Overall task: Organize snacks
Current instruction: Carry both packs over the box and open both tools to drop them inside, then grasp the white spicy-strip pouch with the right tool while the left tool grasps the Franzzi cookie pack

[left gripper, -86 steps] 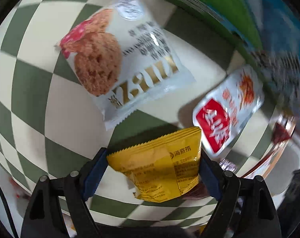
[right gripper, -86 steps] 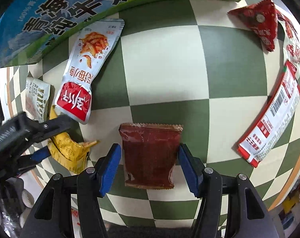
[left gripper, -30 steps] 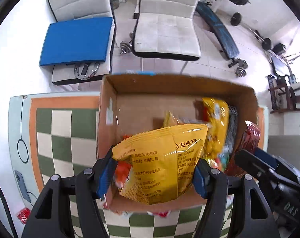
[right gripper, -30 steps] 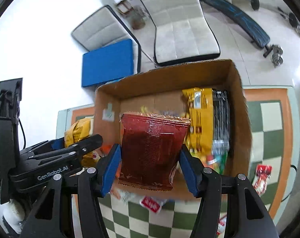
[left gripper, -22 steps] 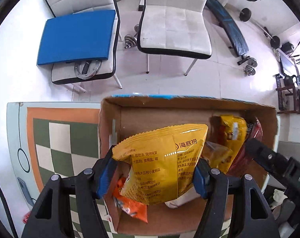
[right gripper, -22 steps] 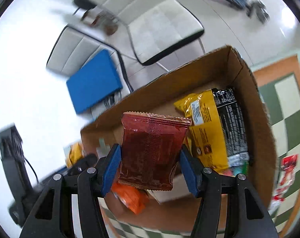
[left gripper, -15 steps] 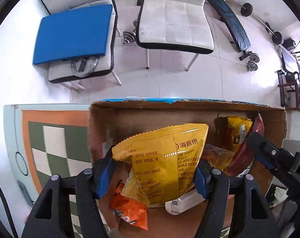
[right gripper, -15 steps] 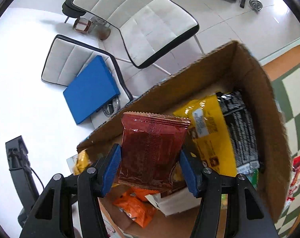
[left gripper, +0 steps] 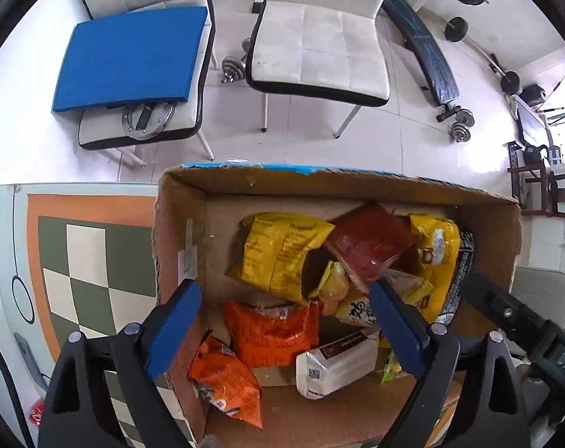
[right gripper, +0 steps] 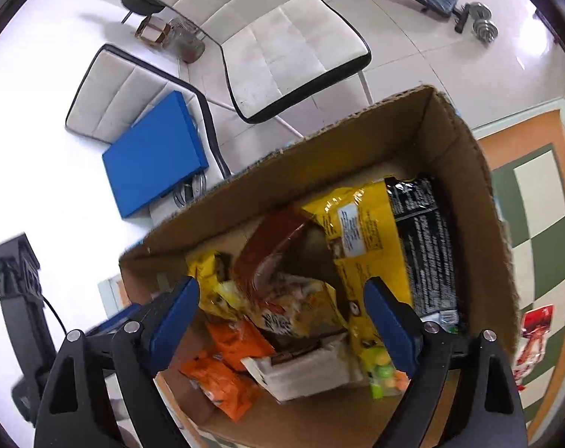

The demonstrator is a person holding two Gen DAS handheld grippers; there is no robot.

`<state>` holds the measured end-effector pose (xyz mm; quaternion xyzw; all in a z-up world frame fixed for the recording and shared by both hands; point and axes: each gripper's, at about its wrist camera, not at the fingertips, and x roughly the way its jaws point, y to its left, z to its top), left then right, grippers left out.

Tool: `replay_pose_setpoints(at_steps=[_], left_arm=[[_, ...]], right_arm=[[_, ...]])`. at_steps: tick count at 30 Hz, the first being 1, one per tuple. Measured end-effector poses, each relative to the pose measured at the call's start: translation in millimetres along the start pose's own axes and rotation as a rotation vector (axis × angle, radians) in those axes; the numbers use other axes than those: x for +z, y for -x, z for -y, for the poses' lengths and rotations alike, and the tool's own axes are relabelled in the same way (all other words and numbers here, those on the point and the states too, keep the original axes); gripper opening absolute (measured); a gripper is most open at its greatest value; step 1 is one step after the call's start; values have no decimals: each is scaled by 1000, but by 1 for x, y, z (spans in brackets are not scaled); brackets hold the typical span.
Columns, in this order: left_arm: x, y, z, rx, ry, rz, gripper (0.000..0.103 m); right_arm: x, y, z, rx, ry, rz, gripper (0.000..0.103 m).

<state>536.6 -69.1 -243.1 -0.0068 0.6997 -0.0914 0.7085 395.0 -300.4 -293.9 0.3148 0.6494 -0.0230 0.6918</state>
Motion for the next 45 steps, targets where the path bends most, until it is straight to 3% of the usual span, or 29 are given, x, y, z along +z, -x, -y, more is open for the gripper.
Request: replay_pose_setpoints(at_steps=[4, 9, 12, 16, 22, 27, 30, 36, 41, 45], left_arm=[[-16, 22, 0, 3, 3, 76, 92], [-47, 52, -1, 58, -1, 214, 92], [-67, 63, -1, 85, -2, 257, 92], [-90, 73, -3, 72, 12, 273, 92], [-139, 86, 1, 68, 27, 310, 92], [-192, 78, -12, 118, 80, 306, 92], [-229, 61, -29, 194, 125, 291, 92], [-275, 9, -69, 241, 196, 165, 92], [-289, -26, -105, 251, 272, 84, 92], [-293, -42, -130, 216, 342, 38, 92]], right_arm=[[-14, 12, 1, -63, 73, 8, 92], [-38, 26, -6, -189, 230, 56, 92], [-58, 37, -9, -246, 308, 95, 92], [-80, 55, -13, -269, 369, 142, 92], [-119, 81, -15, -237, 390, 178, 93], [-162, 89, 7, -194, 345, 168, 93], [-195, 77, 30, -150, 282, 122, 93], [-249, -4, 64, -113, 153, -78, 93], [-254, -60, 63, -137, 49, -79, 92], [-254, -95, 47, -198, 52, -72, 92]])
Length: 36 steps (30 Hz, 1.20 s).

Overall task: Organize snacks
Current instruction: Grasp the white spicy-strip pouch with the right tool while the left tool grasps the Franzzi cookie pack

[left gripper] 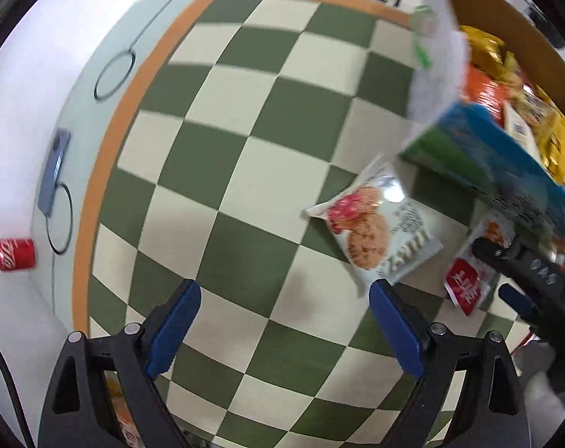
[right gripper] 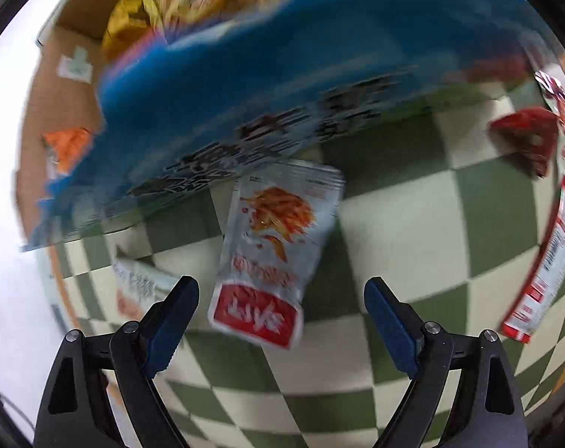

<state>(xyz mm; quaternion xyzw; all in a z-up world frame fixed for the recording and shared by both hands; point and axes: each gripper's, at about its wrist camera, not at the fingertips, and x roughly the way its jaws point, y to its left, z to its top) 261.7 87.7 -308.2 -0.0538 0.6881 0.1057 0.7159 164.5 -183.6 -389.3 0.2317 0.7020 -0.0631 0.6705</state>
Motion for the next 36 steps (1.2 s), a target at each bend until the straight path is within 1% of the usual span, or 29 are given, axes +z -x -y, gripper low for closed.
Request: replay_pose_setpoints(at_steps=[2, 3, 5, 6, 7, 8, 11, 14, 17, 19, 21, 22, 23, 25, 27, 28, 30, 32, 34, 35, 36], left_arm=[[7, -10, -8, -41, 45, -35, 92], [11, -15, -10, -78, 70, -60, 92], [19, -24, -13, -142, 118, -106, 92], [22, -28, -13, -174, 137, -127, 92], [26, -33, -11, -205, 158, -150, 92], [29, -38, -9, -234, 177, -173, 92], [36, -52, 0, -288, 222, -227, 92], [41, -64, 13, -304, 249, -259, 92], [44, -75, 22, -286, 274, -267, 92], [44, -82, 25, -259, 286, -271, 92], [42, -89, 29, -228, 278, -275, 92], [41, -88, 31, -218, 260, -259, 92], [40, -86, 33, -189, 225, -247, 93], [36, -85, 34, -159, 171, -236, 93], [30, -84, 33, -131, 126, -233, 93], [29, -83, 32, -113, 98, -227, 93], [23, -80, 29, -75, 41, -208, 92], [18, -76, 26, -35, -19, -183, 92], [15, -70, 23, -7, -57, -150, 92], [14, -66, 23, 7, -71, -134, 92], [13, -64, 23, 13, -85, -123, 92]], right_arm=[[-1, -14, -13, -60, 26, 6, 92], [-2, -17, -17, -81, 38, 10, 92], [-7, -21, -27, -131, 89, 26, 89], [-11, -23, -32, -163, 134, 30, 89], [-14, -24, -34, -175, 163, 31, 86], [-19, -25, -36, -194, 209, 37, 82], [-30, -24, -28, -224, 264, 34, 81], [-39, -22, -11, -244, 284, 19, 81], [-46, -21, 6, -253, 279, -4, 81], [-50, -19, 14, -244, 268, -15, 81], [-53, -18, 20, -232, 253, -27, 81], [-54, -17, 25, -213, 239, -36, 81], [-55, -16, 29, -200, 228, -39, 81], [-54, -7, 36, -150, 211, -32, 81], [-51, 1, 32, -106, 239, -28, 81], [-48, 3, 26, -93, 278, -35, 81], [-45, 4, 10, -87, 401, -42, 81], [-44, 3, -8, -107, 569, -49, 83], [-42, -4, -25, -198, 760, -50, 84], [-42, -7, -30, -243, 828, -33, 84], [-40, -10, -34, -268, 877, -22, 84]])
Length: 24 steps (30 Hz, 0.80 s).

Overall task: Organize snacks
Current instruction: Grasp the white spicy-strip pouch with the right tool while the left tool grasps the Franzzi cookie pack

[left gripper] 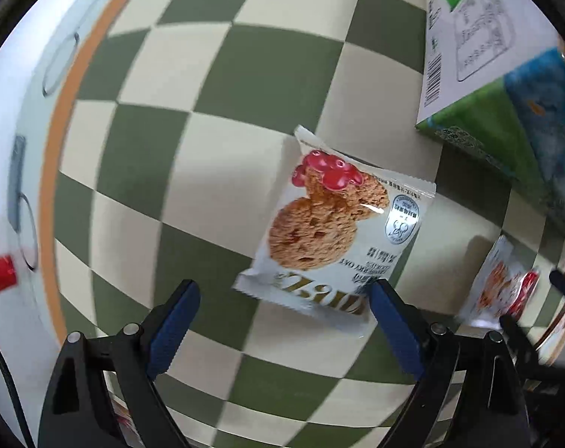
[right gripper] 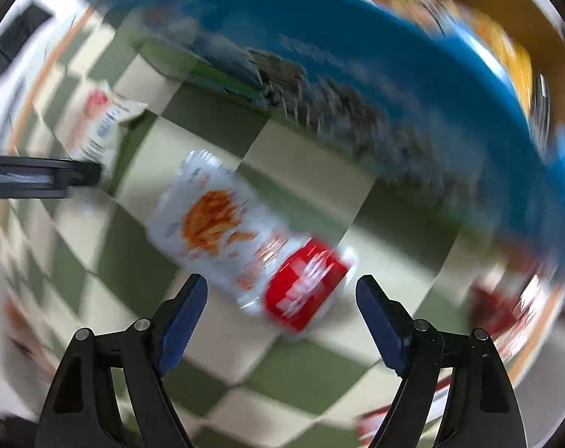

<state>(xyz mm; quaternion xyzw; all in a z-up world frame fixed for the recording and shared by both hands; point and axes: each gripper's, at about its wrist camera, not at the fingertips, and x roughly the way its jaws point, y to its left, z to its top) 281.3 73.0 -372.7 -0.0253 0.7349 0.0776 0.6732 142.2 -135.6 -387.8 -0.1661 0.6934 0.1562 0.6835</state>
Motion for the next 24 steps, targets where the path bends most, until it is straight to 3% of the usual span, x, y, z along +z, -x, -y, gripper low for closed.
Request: replay_pose_setpoints(at_steps=[2, 6, 9, 10, 14, 17, 19, 21, 24], left_arm=[[-4, 6, 3, 14, -21, 20, 93], [-9, 14, 9, 13, -53, 47, 92], [-11, 15, 17, 12, -57, 48, 92], [-9, 15, 17, 7, -56, 48, 92], [1, 13, 13, 6, -50, 47, 92], [11, 11, 11, 10, -42, 46, 92], [14, 13, -5, 5, -33, 40, 92], [-3, 14, -7, 13, -27, 37, 92], [-3, 15, -6, 20, -35, 33, 92]], right_arm=[[8, -10, 4, 8, -15, -34, 84], [4, -19, 24, 150, -185, -45, 85], [-9, -15, 21, 321, -285, -72, 85], [-14, -13, 16, 323, -297, -76, 85], [-19, 0, 4, 208, -280, -14, 88], [4, -7, -5, 132, -250, -32, 89], [15, -16, -11, 132, -282, -42, 89], [26, -28, -19, 128, -335, -75, 91], [31, -34, -39, 43, -353, -79, 91]])
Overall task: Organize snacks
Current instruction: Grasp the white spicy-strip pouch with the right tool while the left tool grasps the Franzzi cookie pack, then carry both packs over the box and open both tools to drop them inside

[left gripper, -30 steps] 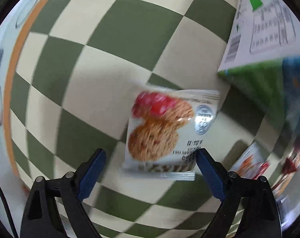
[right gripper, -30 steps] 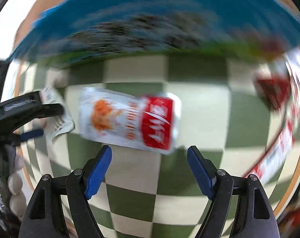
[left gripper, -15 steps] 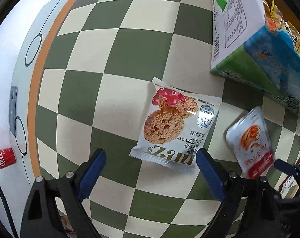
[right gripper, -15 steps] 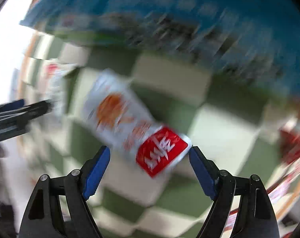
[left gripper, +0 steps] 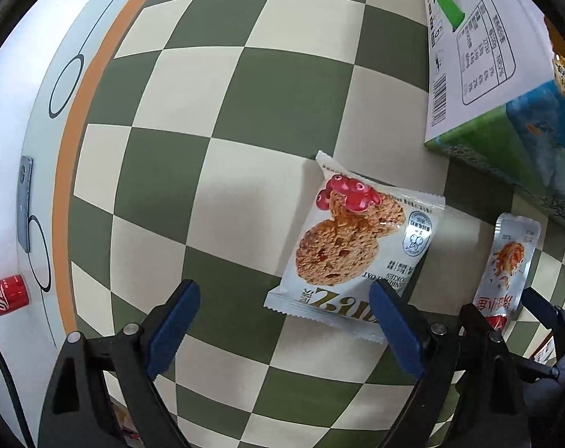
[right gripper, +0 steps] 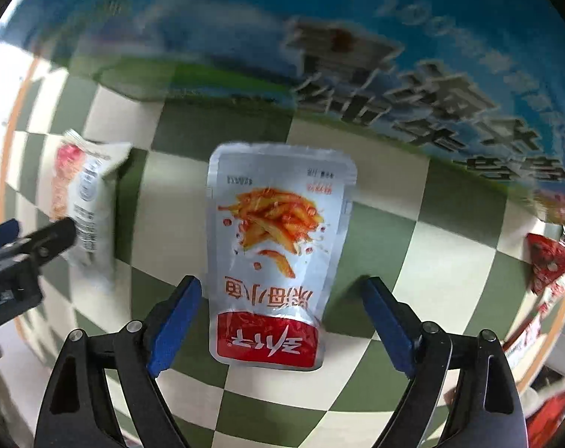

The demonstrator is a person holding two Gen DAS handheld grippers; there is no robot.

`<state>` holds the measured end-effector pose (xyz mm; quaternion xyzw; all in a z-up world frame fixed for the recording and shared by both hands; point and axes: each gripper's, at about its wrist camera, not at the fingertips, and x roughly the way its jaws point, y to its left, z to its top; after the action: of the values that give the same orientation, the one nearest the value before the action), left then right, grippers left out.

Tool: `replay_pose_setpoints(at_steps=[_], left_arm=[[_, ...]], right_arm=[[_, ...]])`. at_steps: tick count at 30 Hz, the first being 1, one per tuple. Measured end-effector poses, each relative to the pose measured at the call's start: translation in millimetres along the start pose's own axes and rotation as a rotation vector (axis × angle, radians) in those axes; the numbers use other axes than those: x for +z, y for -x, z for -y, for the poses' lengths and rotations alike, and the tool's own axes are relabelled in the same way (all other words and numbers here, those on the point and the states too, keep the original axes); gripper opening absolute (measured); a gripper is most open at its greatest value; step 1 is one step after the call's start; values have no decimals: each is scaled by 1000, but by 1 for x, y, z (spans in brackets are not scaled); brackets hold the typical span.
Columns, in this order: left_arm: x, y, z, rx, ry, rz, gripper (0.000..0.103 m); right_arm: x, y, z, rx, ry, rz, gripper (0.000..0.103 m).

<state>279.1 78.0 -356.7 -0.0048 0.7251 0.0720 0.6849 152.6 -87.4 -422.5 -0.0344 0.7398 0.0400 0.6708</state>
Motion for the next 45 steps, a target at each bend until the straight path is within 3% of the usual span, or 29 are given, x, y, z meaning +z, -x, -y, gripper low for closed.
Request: replay_pose_setpoints(at_steps=[3, 5, 8, 14, 17, 27, 29, 37, 38, 41, 45], left_arm=[[-2, 2, 7, -6, -21, 8, 92], [5, 5, 9, -24, -30, 12, 92], [8, 6, 25, -51, -54, 13, 92], [20, -7, 51, -97, -102, -14, 92], [22, -3, 51, -104, -76, 19, 73], [-14, 24, 63, -147, -106, 51, 70], [-23, 37, 65, -171, -111, 62, 70], [-42, 110, 71, -277, -171, 165, 70], [-37, 116, 59, -289, -177, 180, 70], [-24, 142, 77, -343, -192, 211, 70], [8, 173, 87, -438, -215, 183, 70]], right_arm=[[-9, -1, -5, -36, -8, 32, 84], [-19, 2, -6, -37, -14, 61, 66], [-27, 7, 7, -11, -40, 69, 59], [-30, 4, 21, 30, -104, 69, 56], [-35, 3, 31, 54, -136, 74, 56], [-45, 27, 54, 157, -196, 123, 56], [-41, 45, 78, 180, -199, 134, 56], [-69, 104, 109, 280, -236, 218, 56], [-73, 112, 113, 291, -245, 229, 56], [-77, 145, 131, 328, -275, 279, 56], [-69, 187, 159, 356, -307, 352, 56]])
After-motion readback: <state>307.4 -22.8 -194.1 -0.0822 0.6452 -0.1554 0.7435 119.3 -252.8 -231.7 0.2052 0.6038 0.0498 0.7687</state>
